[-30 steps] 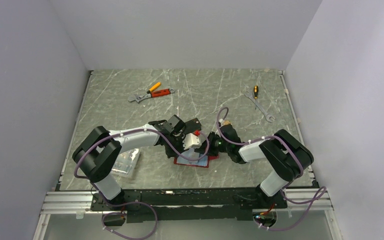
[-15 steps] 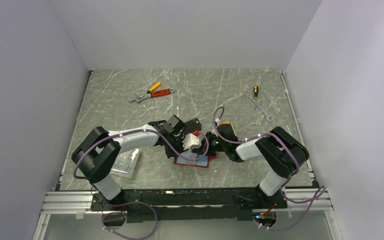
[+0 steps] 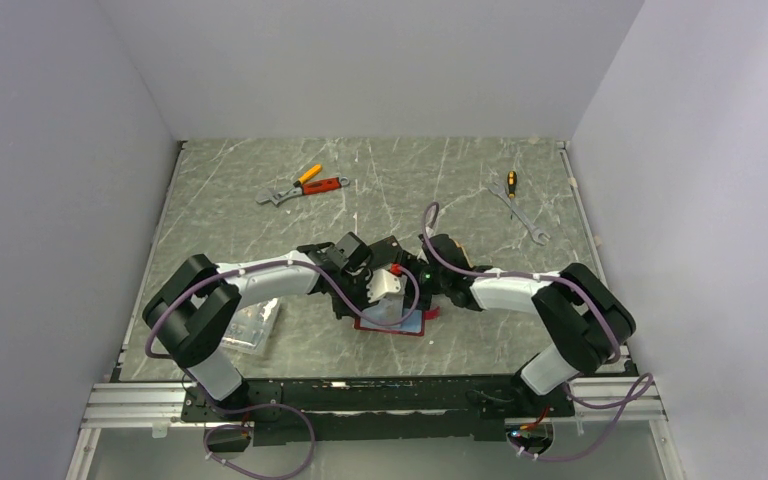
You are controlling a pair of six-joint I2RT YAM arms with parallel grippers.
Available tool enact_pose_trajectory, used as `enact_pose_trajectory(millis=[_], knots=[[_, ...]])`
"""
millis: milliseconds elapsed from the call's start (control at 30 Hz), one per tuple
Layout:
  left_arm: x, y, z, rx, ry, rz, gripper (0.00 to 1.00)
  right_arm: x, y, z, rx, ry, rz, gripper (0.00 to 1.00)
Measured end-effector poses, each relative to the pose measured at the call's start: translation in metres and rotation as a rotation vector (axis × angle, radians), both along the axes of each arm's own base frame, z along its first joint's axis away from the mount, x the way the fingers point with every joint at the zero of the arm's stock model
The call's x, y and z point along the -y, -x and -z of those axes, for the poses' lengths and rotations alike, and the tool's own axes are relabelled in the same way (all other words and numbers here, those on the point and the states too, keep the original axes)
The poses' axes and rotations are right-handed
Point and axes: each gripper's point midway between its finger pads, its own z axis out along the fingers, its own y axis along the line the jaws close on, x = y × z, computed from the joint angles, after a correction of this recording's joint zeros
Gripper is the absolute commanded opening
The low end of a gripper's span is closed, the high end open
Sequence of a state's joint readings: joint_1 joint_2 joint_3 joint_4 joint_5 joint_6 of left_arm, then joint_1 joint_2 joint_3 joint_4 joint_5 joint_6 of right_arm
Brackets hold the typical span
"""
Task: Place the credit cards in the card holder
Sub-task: Insert the credit card into the card holder.
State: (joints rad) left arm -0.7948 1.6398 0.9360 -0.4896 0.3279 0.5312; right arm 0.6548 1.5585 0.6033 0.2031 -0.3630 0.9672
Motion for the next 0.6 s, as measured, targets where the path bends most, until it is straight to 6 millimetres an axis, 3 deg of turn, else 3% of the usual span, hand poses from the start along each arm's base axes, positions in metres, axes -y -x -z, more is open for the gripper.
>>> enact_pose_trajectory(millis=[433, 600], knots=[[0.002, 0.005, 0.001, -0.017, 0.014, 0.019, 0.00, 0.025, 0.011, 0.003, -0.046, 0.163, 0.000, 0.75], [-0.013, 0.007, 0.001, -0.034, -0.015, -0.012, 0.00, 0.034, 0.019, 0.005, -0.070, 0.213, -0.016, 0.75]])
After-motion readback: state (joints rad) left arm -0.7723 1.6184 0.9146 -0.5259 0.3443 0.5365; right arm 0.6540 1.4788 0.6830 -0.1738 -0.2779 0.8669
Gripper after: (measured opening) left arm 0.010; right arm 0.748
